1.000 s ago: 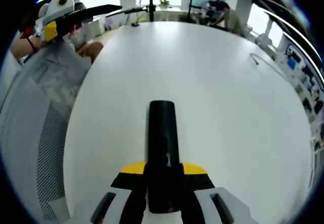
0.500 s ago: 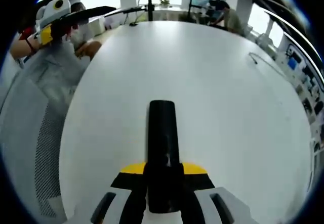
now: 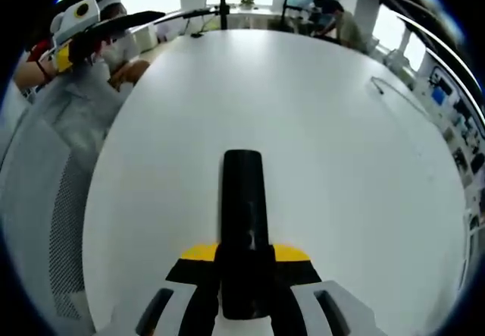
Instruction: Press the specified remote control buttons in sequence, fully releasing each button before pressing the next.
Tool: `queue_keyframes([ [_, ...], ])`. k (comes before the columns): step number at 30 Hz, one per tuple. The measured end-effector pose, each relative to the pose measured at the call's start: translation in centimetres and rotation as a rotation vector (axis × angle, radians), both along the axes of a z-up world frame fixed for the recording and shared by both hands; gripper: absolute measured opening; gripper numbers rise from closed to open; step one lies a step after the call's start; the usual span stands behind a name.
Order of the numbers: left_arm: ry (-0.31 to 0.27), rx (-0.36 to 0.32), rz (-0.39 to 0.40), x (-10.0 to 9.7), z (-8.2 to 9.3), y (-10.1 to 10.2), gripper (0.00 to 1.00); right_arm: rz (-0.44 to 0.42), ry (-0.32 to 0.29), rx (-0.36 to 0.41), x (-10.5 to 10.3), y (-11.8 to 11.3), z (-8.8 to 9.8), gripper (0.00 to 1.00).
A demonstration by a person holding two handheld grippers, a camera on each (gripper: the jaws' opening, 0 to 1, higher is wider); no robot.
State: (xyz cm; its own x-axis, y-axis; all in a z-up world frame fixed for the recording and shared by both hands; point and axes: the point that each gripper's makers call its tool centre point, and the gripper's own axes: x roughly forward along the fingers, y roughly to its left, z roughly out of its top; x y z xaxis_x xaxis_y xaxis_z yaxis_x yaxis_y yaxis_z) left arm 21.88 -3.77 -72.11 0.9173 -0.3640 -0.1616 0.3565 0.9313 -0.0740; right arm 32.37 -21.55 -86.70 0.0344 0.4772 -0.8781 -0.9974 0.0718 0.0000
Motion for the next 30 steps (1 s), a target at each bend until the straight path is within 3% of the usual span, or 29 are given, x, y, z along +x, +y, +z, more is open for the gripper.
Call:
queue_keyframes([
  [30,0.01,0.002,0.003,0.1,-0.2,0.1,1.0,0.004,0.001,-0.009,2.4,-0.1,0.0,0.21],
])
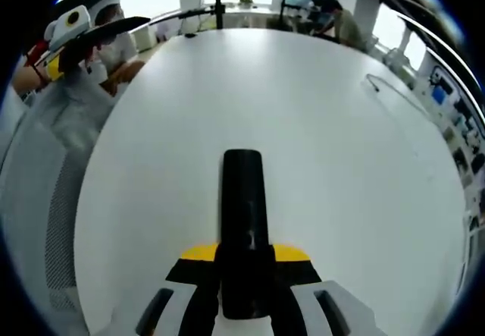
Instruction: Press the specified remote control buttons in sequence, fully releasing each button before pressing the next.
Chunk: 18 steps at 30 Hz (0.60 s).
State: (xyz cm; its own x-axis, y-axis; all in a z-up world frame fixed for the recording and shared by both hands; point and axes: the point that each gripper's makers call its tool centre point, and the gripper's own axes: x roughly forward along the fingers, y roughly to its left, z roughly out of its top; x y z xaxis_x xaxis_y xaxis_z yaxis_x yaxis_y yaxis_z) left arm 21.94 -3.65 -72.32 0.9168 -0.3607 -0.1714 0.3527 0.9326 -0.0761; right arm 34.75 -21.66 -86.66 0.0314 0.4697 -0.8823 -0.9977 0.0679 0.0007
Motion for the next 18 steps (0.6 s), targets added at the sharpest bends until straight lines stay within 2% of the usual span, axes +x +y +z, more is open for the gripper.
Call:
queue_keyframes([
  [18,0.009,0.003,-0.001,-0.05,-0.15,-0.05,1.0,0.0,0.004,-0.002,1.01,-0.05,-0.01,0.21],
])
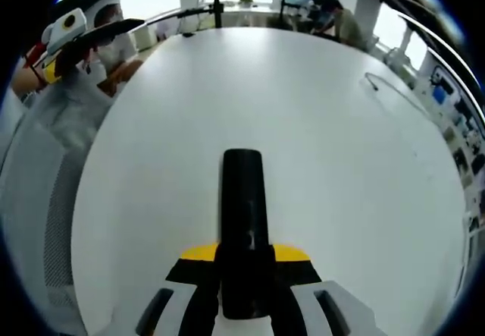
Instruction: Press the specified remote control buttons in sequence, fully releasing each button before pressing the next.
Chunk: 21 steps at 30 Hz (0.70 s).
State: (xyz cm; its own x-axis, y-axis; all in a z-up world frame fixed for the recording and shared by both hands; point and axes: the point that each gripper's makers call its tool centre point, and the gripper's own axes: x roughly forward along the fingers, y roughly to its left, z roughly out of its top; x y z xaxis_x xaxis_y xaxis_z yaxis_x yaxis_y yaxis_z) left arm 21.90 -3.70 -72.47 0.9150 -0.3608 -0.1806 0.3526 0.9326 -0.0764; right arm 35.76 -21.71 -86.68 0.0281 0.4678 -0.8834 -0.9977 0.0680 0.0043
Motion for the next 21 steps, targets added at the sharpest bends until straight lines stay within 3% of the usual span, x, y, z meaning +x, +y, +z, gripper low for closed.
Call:
queue_keyframes([
  [14,0.004,0.003,-0.001,-0.05,-0.08,-0.03,1.0,-0.006,-0.003,0.011,0.31,0.02,0.05,0.21],
  [21,0.006,0.003,-0.002,-0.06,-0.11,-0.07,1.0,-0.09,0.057,0.051,0.32,0.18,0.28,0.22],
])
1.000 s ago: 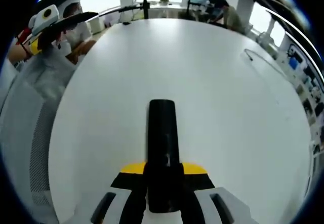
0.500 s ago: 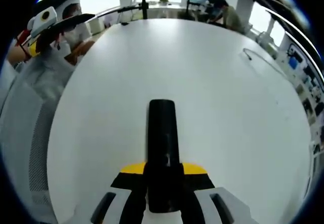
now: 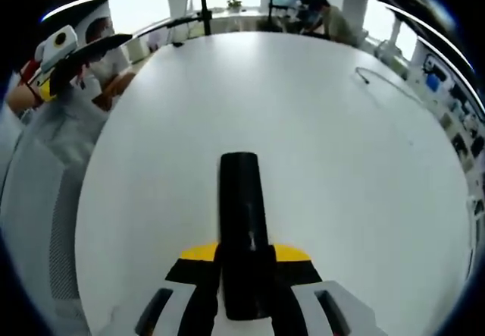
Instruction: Press the specified remote control buttons in sequence, fully releasing each button before pressing the next.
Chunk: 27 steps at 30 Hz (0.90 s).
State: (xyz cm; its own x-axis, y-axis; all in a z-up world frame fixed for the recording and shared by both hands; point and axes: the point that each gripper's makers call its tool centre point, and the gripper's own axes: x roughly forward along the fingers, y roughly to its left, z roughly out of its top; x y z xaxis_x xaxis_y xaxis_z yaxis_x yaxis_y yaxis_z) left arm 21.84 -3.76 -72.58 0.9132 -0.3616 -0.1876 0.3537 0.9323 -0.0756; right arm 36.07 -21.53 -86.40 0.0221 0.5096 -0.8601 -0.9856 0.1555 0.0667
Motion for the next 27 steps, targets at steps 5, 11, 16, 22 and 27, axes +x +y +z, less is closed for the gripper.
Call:
queue_keyframes([
  [5,0.002,0.001,0.0,0.0,0.0,0.0,1.0,-0.034,0.033,0.014,-0.4,0.2,0.1,0.28],
  [11,0.003,0.002,-0.001,0.0,-0.1,0.0,1.0,-0.068,0.016,0.0,-0.5,-0.6,0.3,0.32],
  [16,0.004,0.002,-0.005,0.0,-0.1,-0.1,1.0,-0.148,0.002,0.048,-0.4,-0.7,1.1,0.43],
  [22,-0.006,-0.015,-0.013,0.0,0.2,-0.3,1.0,-0.184,-0.018,0.066,-1.0,-0.8,1.8,0.56],
  [27,-0.009,-0.013,-0.012,0.0,0.2,-0.2,1.0,-0.232,-0.048,0.096,-0.8,-0.7,2.7,0.68],
])
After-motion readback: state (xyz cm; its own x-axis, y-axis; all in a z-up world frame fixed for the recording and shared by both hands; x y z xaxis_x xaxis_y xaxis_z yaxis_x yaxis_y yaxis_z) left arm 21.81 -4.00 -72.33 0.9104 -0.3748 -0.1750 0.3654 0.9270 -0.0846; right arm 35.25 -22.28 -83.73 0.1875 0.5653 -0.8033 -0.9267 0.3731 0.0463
